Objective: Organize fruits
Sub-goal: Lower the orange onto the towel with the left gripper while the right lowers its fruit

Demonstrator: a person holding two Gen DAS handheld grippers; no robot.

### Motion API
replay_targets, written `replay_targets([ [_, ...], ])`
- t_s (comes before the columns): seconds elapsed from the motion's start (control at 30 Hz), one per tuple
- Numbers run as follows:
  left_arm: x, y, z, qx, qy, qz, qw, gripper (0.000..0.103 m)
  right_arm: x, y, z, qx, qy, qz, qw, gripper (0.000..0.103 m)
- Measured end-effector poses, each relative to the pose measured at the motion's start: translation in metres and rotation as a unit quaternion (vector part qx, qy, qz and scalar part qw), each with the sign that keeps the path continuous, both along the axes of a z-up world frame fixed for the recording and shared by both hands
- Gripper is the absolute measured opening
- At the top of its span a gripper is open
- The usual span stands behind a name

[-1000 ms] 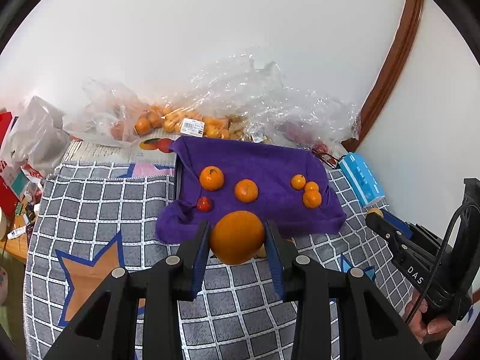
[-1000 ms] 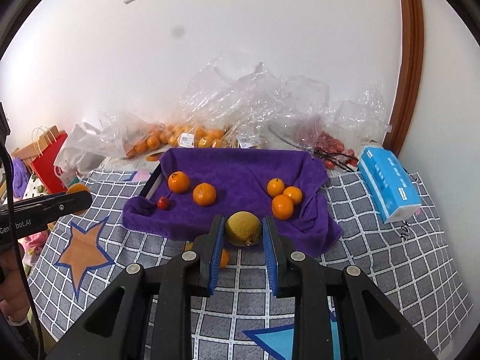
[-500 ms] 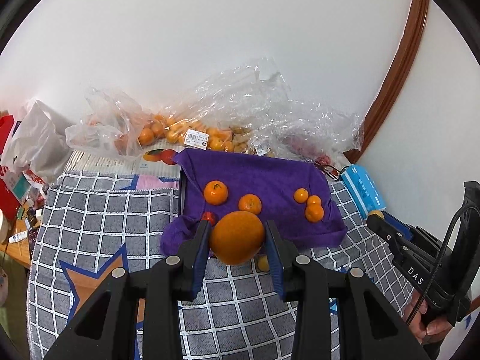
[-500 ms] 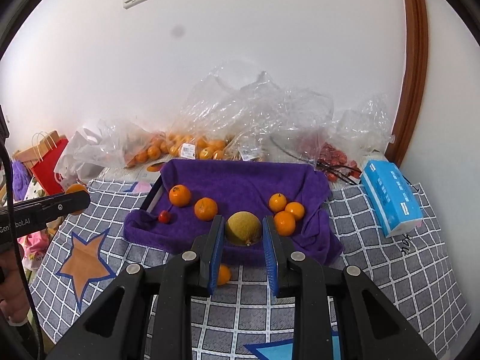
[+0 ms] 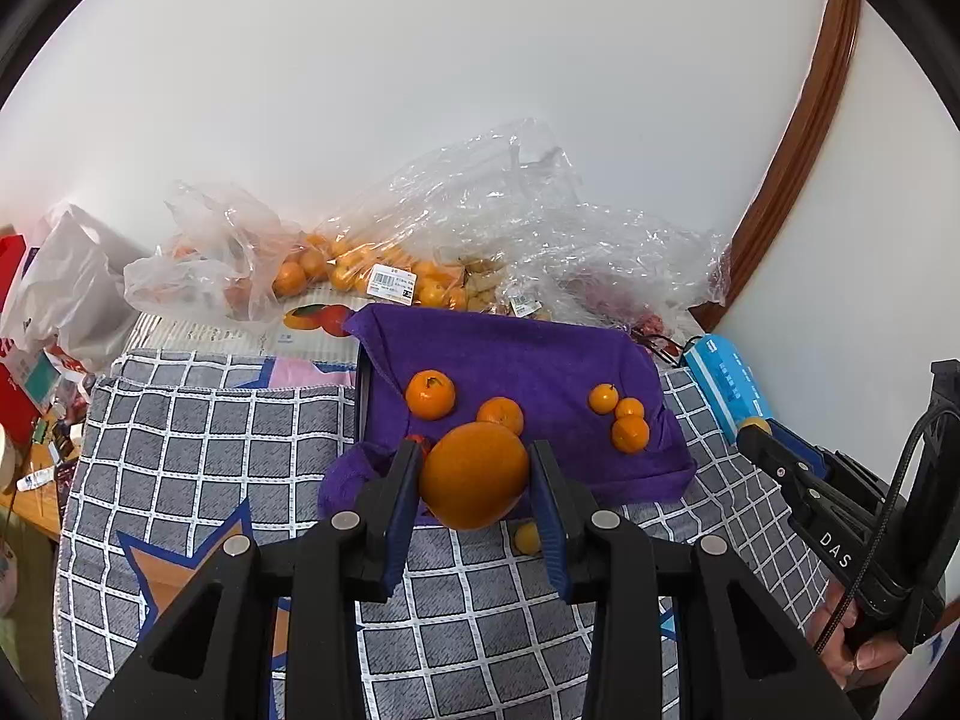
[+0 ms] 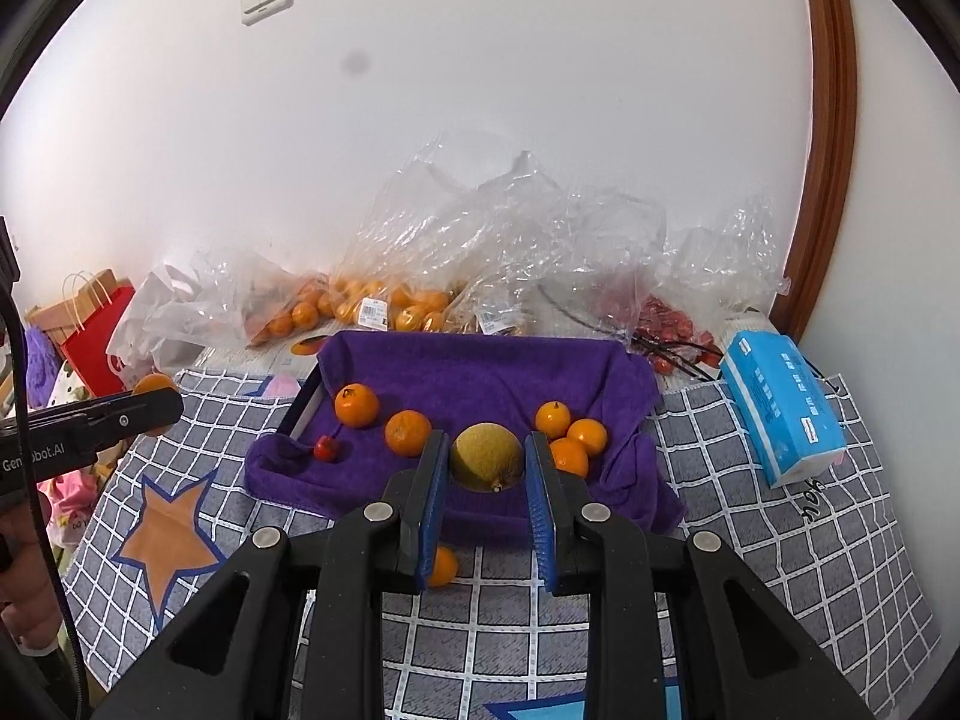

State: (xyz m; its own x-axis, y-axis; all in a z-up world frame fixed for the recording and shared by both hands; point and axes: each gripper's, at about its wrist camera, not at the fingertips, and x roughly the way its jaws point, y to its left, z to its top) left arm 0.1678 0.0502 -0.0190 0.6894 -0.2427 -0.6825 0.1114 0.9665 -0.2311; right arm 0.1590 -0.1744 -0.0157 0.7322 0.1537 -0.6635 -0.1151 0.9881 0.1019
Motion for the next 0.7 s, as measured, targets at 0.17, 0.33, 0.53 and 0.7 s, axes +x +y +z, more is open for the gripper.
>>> replay_targets([
  [0.17, 0.008, -0.003, -0.001, 0.004, 0.003, 0.0, 1.0, 0.034, 0.004, -0.002, -0.001, 0.0, 0.001, -0.002, 1.0, 0.026],
  [0.33, 0.012, -0.004, -0.004, 0.004, 0.005, 0.001, 1.0, 0.034, 0.01, -0.004, -0.004, -0.001, 0.004, -0.004, 1.0, 0.026],
  [0.53, 0.021, -0.001, -0.009, 0.005, 0.01, 0.003, 0.9999, 0.034, 0.019, -0.005, -0.008, -0.004, 0.008, -0.007, 1.0, 0.025],
  [0.7, 0.031, 0.003, -0.016, 0.005, 0.018, 0.008, 0.9998, 0.034, 0.031, -0.003, -0.013, -0.004, 0.013, -0.008, 1.0, 0.025],
])
